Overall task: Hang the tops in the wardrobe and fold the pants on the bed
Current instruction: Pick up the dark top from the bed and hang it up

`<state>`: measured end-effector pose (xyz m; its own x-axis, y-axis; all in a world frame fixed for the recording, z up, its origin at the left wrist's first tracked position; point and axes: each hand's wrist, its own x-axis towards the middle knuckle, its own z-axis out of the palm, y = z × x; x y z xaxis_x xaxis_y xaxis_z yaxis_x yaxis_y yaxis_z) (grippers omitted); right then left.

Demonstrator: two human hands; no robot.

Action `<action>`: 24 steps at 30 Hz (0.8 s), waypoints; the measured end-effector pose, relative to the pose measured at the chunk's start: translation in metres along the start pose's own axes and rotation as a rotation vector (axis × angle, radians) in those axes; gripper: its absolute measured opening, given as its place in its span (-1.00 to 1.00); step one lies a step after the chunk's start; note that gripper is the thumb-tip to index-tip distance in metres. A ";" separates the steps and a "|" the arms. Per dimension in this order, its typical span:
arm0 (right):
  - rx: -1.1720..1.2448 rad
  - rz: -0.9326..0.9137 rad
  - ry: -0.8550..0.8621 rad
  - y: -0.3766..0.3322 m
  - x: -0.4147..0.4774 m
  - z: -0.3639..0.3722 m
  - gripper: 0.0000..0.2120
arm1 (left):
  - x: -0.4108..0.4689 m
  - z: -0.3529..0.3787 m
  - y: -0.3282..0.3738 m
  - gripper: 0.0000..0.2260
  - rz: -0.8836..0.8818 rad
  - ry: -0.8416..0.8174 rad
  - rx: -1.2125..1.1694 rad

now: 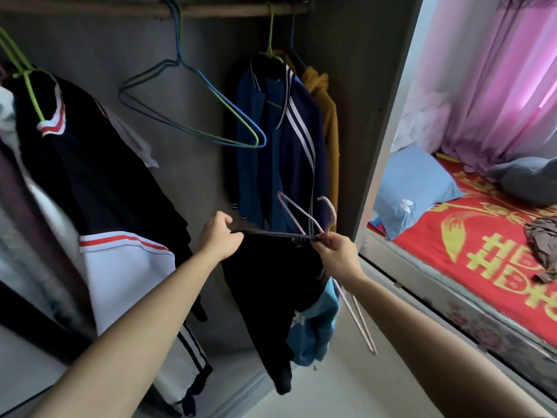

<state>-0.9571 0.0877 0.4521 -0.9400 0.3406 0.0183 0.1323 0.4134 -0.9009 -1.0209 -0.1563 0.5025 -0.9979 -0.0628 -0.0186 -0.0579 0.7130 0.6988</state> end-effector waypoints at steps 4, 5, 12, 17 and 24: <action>0.009 -0.066 -0.021 0.000 -0.010 -0.025 -0.91 | -0.013 0.024 0.016 -0.90 -0.001 0.052 0.022; 0.023 -0.075 -0.024 0.002 -0.012 -0.031 -0.92 | -0.015 0.029 0.025 -0.85 0.010 0.042 -0.005; 0.101 -0.270 0.071 -0.001 -0.048 -0.089 -0.83 | -0.008 0.061 0.083 -0.84 0.020 0.105 -0.098; 0.047 -0.292 0.051 0.013 -0.063 -0.127 -0.80 | 0.011 0.079 0.098 -0.87 -0.020 0.199 -0.069; -0.042 -0.219 -0.114 0.019 -0.069 -0.156 -0.79 | 0.018 0.083 0.104 -0.93 0.004 0.244 0.042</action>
<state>-0.8412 0.2034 0.5015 -0.9768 0.1427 0.1599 -0.0678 0.5022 -0.8621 -1.0474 -0.0254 0.5154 -0.9614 -0.2229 0.1611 -0.0601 0.7419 0.6678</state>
